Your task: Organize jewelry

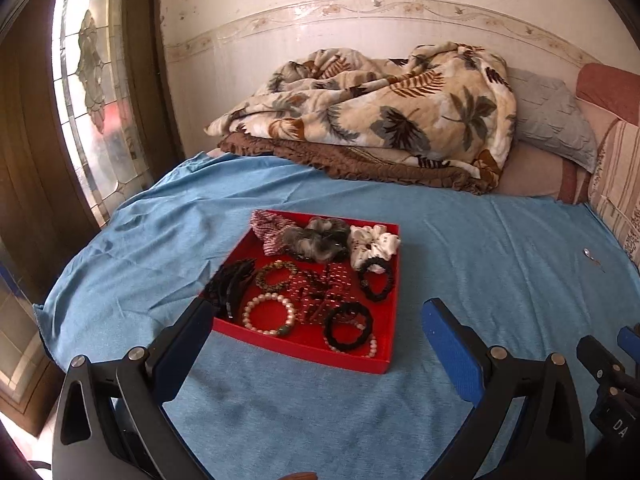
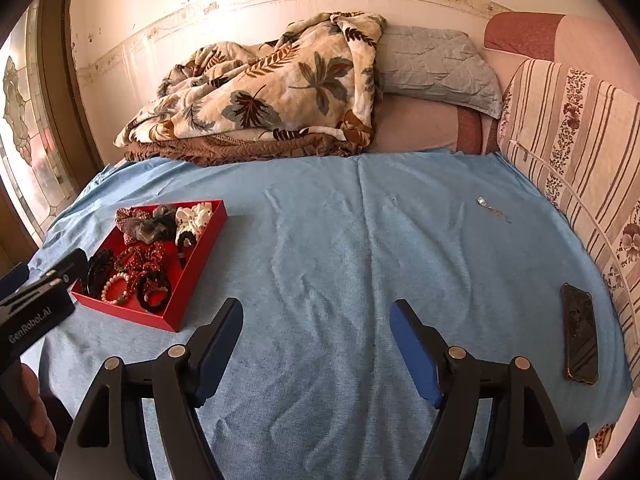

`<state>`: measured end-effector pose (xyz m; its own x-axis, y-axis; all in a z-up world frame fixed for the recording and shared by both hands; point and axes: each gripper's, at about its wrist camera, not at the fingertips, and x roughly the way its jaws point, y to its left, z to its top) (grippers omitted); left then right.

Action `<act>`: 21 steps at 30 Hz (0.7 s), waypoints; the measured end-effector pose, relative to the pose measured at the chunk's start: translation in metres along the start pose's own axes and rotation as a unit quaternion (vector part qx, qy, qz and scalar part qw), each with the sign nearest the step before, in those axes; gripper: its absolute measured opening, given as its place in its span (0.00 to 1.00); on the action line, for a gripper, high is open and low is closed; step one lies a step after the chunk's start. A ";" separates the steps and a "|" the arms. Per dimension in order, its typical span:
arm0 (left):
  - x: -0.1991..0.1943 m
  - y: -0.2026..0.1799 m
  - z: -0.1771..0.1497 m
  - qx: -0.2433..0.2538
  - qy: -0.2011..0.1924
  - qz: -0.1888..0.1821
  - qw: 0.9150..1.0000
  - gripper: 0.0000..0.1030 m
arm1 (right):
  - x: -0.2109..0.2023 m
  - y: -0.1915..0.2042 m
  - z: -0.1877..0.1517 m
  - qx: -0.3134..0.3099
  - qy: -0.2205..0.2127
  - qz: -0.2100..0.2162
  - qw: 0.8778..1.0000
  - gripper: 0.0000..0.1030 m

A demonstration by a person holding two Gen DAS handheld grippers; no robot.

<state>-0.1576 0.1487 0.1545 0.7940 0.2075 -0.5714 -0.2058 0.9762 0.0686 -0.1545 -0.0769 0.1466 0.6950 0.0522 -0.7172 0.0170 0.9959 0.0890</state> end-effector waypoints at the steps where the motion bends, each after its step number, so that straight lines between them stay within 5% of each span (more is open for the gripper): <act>1: 0.000 0.003 0.001 -0.001 0.000 0.004 1.000 1.00 | 0.002 0.002 0.000 -0.002 0.003 0.002 1.000 0.78; 10: -0.007 0.054 -0.002 -0.030 -0.001 0.075 0.997 1.00 | 0.018 0.045 0.002 -0.034 0.015 0.046 0.998 0.81; 21: -0.004 0.048 -0.008 -0.021 0.014 0.060 0.998 1.00 | 0.005 0.058 0.004 -0.061 -0.014 0.035 0.997 0.85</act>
<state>-0.1753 0.1940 0.1538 0.7457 0.3203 -0.5842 -0.3224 0.9408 0.1043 -0.1471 -0.0189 0.1506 0.7112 0.1212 -0.6925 -0.1187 0.9916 0.0517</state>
